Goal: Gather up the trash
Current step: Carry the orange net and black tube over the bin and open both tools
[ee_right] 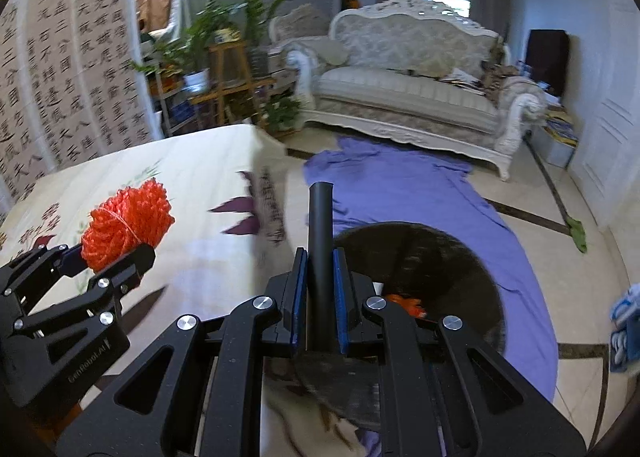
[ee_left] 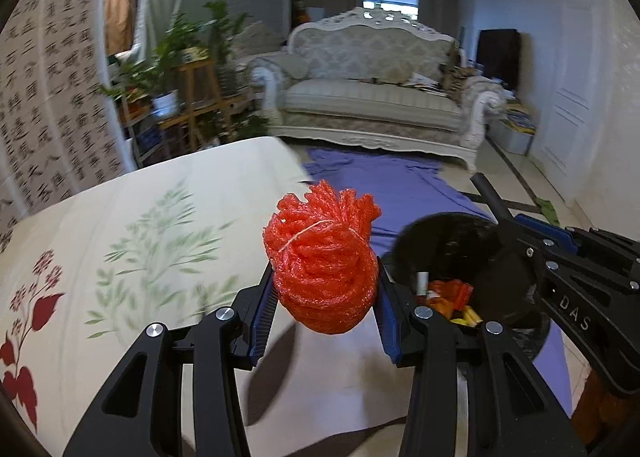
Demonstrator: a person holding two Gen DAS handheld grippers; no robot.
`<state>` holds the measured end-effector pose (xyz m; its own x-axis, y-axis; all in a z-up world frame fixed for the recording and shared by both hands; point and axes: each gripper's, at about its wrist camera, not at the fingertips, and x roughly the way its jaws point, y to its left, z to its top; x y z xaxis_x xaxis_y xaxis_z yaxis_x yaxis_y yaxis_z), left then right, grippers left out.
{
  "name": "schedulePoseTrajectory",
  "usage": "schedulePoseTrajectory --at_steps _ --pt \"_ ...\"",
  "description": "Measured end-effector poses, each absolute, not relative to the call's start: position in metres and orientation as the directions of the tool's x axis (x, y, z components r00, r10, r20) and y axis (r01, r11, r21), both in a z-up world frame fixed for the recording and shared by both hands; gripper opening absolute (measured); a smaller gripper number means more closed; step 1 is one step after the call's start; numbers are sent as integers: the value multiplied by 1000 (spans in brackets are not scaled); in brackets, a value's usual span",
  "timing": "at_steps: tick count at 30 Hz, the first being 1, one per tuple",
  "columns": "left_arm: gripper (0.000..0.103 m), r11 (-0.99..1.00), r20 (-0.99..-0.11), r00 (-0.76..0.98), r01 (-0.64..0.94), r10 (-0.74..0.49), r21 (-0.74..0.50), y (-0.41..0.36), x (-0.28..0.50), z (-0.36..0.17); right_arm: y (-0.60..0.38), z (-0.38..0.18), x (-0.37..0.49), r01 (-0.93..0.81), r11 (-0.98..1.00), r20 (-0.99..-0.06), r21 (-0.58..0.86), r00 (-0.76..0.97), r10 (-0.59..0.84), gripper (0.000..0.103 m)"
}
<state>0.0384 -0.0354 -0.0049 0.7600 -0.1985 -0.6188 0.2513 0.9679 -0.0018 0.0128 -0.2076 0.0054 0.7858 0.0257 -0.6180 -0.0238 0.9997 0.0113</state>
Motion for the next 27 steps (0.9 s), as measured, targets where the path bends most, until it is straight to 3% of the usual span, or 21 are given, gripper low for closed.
schedulePoseTrajectory --at_steps 7,27 --pt "44 946 -625 739 324 -252 2 -76 44 -12 -248 2 12 63 998 -606 26 795 -34 13" --pt "45 924 -666 699 381 -261 39 -133 71 -39 -293 -31 32 169 984 -633 49 768 -101 13"
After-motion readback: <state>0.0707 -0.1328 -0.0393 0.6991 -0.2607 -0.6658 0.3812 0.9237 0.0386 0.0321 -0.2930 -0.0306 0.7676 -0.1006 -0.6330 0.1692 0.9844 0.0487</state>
